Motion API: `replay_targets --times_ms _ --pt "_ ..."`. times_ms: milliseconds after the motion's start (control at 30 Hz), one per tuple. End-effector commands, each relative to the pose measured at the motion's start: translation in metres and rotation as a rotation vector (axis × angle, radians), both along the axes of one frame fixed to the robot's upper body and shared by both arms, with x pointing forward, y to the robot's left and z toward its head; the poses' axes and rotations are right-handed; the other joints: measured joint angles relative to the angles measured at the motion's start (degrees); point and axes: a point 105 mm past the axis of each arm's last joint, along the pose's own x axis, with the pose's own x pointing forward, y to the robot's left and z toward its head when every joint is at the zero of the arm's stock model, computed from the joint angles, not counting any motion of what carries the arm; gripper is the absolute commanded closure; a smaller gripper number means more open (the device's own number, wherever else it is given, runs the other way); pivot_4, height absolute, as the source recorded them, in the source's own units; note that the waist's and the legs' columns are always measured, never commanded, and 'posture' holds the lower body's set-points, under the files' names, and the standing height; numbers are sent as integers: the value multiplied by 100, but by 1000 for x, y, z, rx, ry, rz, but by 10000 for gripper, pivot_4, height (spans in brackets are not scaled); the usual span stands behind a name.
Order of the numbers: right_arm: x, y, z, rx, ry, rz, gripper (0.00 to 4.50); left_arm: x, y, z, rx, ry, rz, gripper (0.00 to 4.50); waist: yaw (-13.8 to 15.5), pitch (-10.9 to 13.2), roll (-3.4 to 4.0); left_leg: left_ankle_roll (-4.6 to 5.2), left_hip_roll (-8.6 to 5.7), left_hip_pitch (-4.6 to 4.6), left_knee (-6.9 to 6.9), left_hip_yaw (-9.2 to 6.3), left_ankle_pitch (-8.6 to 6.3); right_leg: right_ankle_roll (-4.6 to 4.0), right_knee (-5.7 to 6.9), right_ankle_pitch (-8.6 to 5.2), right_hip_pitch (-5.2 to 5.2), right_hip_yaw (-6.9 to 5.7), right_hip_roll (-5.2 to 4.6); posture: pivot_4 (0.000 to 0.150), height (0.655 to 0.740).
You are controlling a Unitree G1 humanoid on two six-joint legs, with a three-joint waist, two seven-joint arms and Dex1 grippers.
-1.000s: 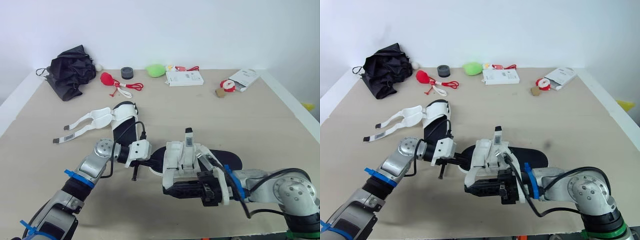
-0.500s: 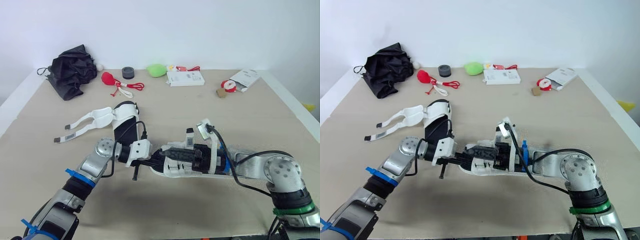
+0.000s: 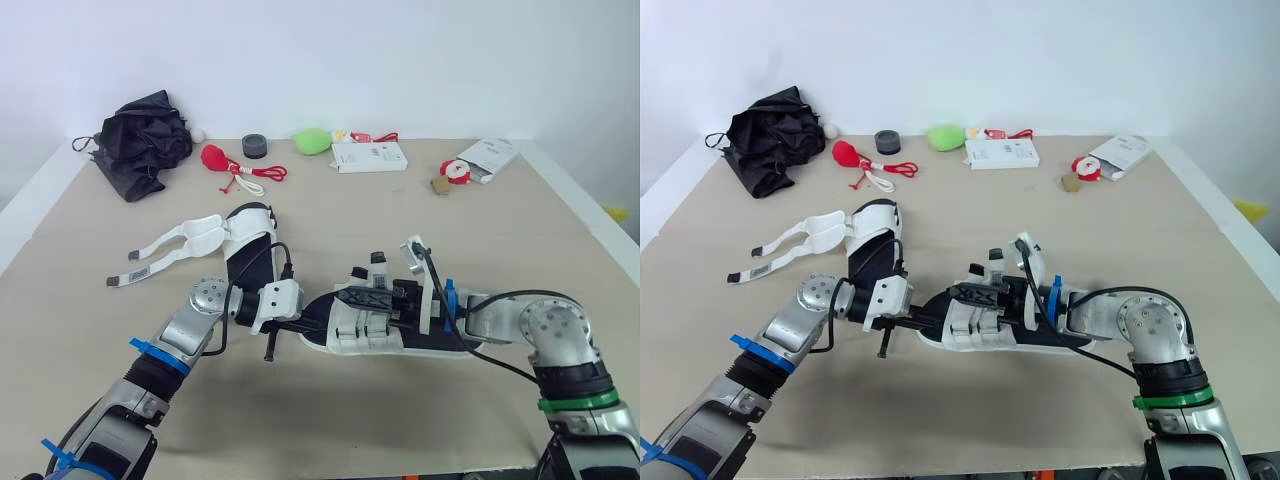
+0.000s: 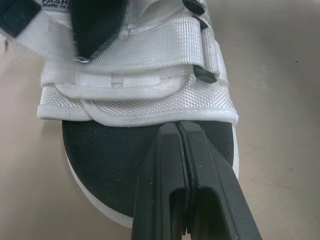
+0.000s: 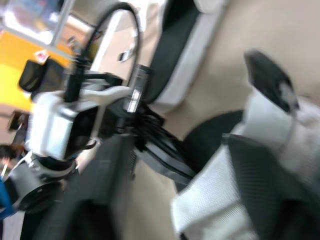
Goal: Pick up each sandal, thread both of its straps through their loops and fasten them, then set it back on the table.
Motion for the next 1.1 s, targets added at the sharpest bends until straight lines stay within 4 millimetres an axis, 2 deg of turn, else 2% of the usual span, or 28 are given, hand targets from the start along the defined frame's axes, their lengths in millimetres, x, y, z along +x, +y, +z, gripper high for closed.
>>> replay_targets --times_ms 33,233,400,500,600,700,767,1000,1100 --pt "15 -9 0 -40 -19 -42 547 -13 11 -45 152 121 3 45000 0 -1 0 0 0 0 1 0 0 0 0 0 1 0 0 1500 7400" --pt "35 -25 6 -105 -46 -99 547 -14 10 -45 149 126 11 45000 0 -1 0 1 0 -1 6 1 -1 0 0 4 1 2 -1 1500 7400" --pt "47 -29 12 -171 -79 -104 547 -16 10 -45 147 131 11 45000 0 -1 3 5 0 -4 5 1 -3 -3 0 4 -1 2 -1 1500 7400" --pt "56 -30 30 -156 -128 -113 547 -16 9 -45 144 130 8 45000 0 -3 10 7 0 -5 5 4 -5 -4 0 4 -4 5 -2 1500 7400" --pt "55 -31 48 -121 -173 -92 547 -15 8 -44 139 126 7 45000 3 -2 10 8 0 -6 4 4 -5 -5 0 4 -6 5 -1 1500 7400" --pt "45 -40 67 -72 -242 -61 547 -12 3 -37 99 110 11 45000 17 -2 10 11 -1 -8 4 3 -8 -5 0 4 -4 4 -3 1500 7400" --pt "33 -47 73 -69 -301 -29 547 -9 -2 -23 40 100 13 45000 42 -2 10 13 -6 -14 4 2 -9 -3 0 4 -6 3 -8 1500 7400" --pt "-13 -71 55 -229 -481 82 547 -5 -7 30 -106 33 -6 45000 27 19 18 26 -13 -28 8 0 -23 8 -2 0 -17 1 -13 1500 7400" --pt "-20 -79 53 -252 -503 80 547 -3 -6 47 -135 -7 1 45000 1 59 30 25 -12 -28 10 0 -23 11 -1 -2 -18 3 -7 1500 7400"
